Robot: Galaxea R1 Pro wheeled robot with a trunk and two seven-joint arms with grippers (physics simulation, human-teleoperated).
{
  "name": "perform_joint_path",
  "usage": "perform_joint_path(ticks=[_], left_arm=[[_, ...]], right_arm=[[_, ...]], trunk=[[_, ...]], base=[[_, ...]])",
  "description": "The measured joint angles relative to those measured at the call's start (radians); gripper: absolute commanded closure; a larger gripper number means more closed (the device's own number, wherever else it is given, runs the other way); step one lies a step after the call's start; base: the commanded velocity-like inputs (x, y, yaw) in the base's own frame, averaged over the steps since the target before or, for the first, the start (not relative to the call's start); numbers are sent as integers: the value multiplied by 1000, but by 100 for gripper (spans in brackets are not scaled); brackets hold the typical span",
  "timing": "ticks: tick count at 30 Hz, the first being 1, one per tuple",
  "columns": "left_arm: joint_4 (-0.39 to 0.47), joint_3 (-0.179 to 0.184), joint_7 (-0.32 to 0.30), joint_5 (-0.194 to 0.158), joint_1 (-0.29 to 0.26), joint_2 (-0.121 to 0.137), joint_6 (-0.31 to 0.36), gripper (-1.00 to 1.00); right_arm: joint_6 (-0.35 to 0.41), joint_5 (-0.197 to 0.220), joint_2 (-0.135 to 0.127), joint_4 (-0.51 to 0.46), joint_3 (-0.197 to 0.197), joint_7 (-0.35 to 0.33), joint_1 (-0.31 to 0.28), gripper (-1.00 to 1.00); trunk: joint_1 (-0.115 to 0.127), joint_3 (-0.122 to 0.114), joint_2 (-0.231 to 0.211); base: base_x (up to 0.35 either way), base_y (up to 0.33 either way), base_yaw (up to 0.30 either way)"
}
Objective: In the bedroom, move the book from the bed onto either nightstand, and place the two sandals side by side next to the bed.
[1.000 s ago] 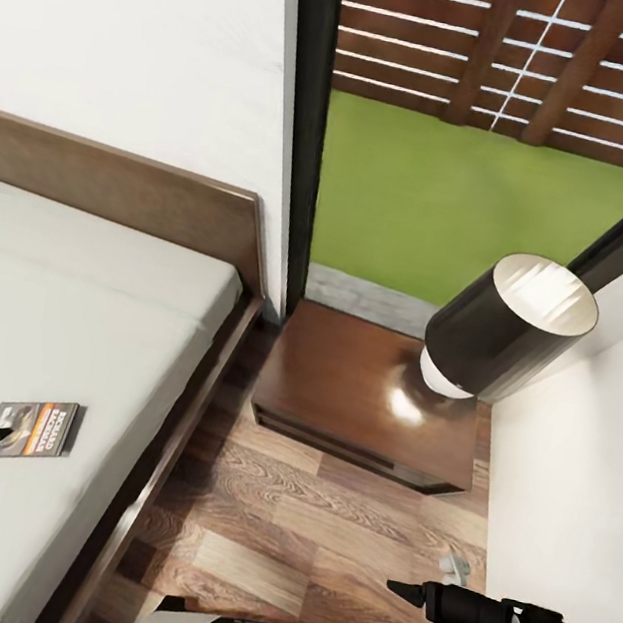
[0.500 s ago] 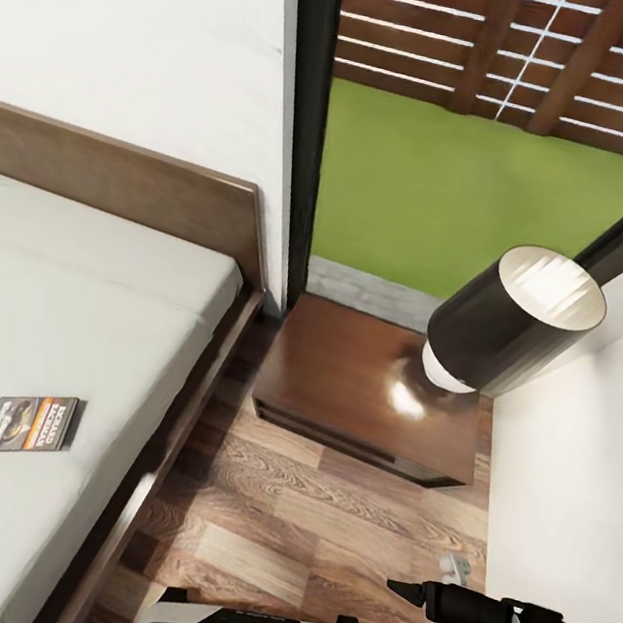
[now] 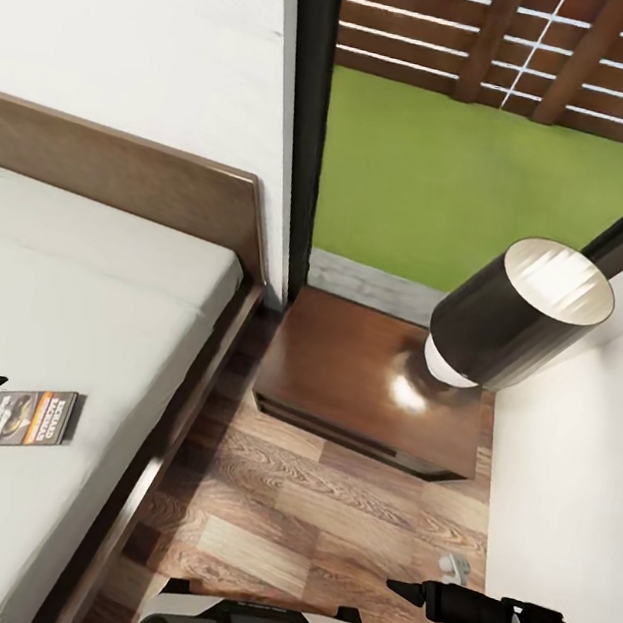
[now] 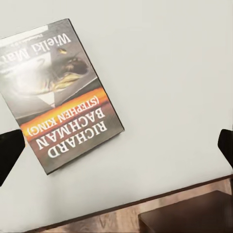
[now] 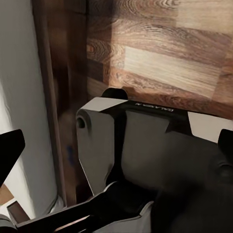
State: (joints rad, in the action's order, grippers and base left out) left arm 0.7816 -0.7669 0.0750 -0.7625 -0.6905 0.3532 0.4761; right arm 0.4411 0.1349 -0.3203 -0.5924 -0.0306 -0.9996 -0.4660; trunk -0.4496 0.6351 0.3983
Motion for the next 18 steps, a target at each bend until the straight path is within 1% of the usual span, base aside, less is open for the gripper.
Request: perform_joint_path(ticks=[4, 8, 11, 18], left_arm=[[-36, -8, 0, -3, -1, 0, 1, -100], [-46, -35, -3, -3, -1, 1, 2, -100], [-46, -37, -6, -2, -1, -1, 2, -100], [-40, -28, -5, -2, -1, -12, 7, -100]], right_arm=[[1, 1, 0, -2, 0, -1, 0, -100], [3, 3, -1, -7, -1, -2, 0, -100], [3, 1, -1, -7, 0, -2, 0, -100], [3, -2, 0, -7, 2, -1, 0, -100]], trunk=[[0, 6, 0], [0, 13, 0], [0, 17, 0], [0, 28, 0]], base=[[0, 0, 0], [0, 0, 0], [0, 0, 0], [0, 0, 0]])
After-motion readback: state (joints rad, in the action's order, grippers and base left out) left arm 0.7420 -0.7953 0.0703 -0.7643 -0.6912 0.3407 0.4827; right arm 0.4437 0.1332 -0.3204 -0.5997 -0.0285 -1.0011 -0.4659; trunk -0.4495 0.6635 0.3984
